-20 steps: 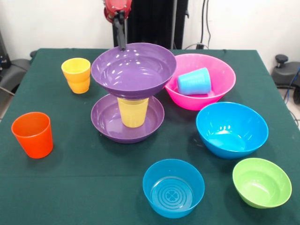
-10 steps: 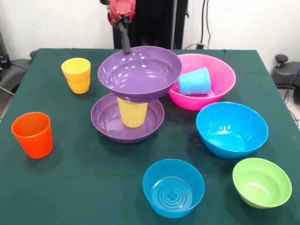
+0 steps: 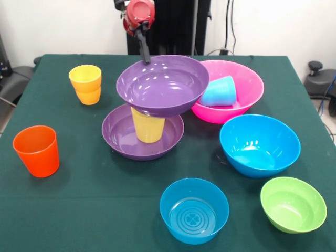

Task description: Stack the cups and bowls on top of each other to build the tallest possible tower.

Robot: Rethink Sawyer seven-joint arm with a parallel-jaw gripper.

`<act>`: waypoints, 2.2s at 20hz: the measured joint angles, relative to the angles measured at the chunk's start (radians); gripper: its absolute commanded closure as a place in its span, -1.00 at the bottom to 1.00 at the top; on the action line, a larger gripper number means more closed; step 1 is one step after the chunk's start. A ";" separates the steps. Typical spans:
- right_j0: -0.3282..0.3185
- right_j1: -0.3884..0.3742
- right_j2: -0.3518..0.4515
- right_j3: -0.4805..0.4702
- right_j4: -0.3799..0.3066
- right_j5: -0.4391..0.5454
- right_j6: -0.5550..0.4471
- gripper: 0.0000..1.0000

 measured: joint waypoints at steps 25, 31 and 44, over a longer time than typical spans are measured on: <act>-0.051 0.001 0.003 -0.003 -0.001 0.000 0.000 1.00; -0.051 0.001 0.004 -0.005 -0.001 0.000 0.000 1.00; -0.053 0.019 0.004 -0.020 -0.036 0.000 0.000 1.00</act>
